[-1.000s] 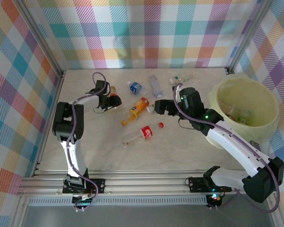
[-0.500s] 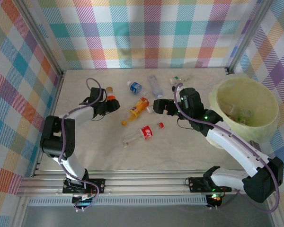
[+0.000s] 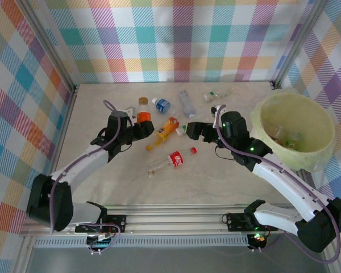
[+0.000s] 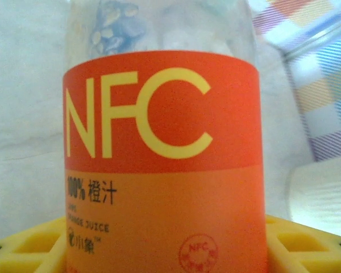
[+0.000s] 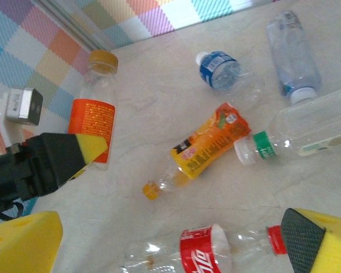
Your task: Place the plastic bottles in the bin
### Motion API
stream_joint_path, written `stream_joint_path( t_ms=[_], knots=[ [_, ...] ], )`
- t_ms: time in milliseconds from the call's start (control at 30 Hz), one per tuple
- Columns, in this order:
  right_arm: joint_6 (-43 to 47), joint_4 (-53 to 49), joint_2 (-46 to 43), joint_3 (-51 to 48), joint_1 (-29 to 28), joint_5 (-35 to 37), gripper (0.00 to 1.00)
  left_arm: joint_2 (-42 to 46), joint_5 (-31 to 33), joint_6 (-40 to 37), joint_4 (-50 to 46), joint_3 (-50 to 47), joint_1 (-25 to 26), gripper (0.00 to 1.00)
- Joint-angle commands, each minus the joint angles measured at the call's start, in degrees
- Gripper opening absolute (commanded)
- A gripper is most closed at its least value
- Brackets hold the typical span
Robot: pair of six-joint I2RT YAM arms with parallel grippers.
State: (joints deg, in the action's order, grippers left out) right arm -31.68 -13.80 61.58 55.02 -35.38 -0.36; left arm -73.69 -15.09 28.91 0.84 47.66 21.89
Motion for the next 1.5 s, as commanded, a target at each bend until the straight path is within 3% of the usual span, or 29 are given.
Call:
stream_joint_path(
  t_ms=[0, 333, 533, 667, 800, 933, 1033, 1233, 1467],
  knots=[
    [-3.28, 5.97, -0.94, 1.43, -0.07, -5.09, 0.99, 5.65, -5.57, -1.58, 3.31, -0.35, 2.88, 0.43],
    [-8.11, 22.03, 1.03, 2.96, -0.05, -20.56, 0.99, 8.12, -16.71, 0.21, 12.39, 3.18, 9.41, 0.42],
    [-8.04, 22.52, 2.54, 4.75, -0.05, -20.68, 1.0, 7.18, -16.2, -0.88, 14.22, 7.14, 12.69, 0.41],
    [-8.92, 23.5, 4.47, 5.71, -0.06, -21.99, 1.0, 5.04, -19.35, -6.31, 5.19, 13.82, 14.39, 0.41],
    [-12.79, 31.14, 5.67, 4.06, -0.04, -24.88, 1.0, 4.38, -18.67, -6.86, 7.46, 14.22, 16.99, 0.41],
    [-17.09, 42.52, 5.31, -0.27, -0.04, -22.19, 0.99, 3.55, -17.29, -7.69, 9.62, 14.21, 19.16, 0.41],
    [-15.28, 43.4, 5.18, 0.18, -0.04, -23.09, 0.96, 2.55, -17.44, -7.47, 11.66, 14.29, 20.14, 0.41],
    [-14.43, 43.68, 2.36, -1.54, -0.06, -19.48, 0.86, 0.77, -18.86, -8.51, 9.45, 16.06, 20.99, 0.41],
    [-12.17, 42.07, -2.07, -5.98, -0.04, -14.56, 0.56, 0.83, -17.65, -8.28, 9.88, 16.08, 20.97, 0.41]
  ],
)
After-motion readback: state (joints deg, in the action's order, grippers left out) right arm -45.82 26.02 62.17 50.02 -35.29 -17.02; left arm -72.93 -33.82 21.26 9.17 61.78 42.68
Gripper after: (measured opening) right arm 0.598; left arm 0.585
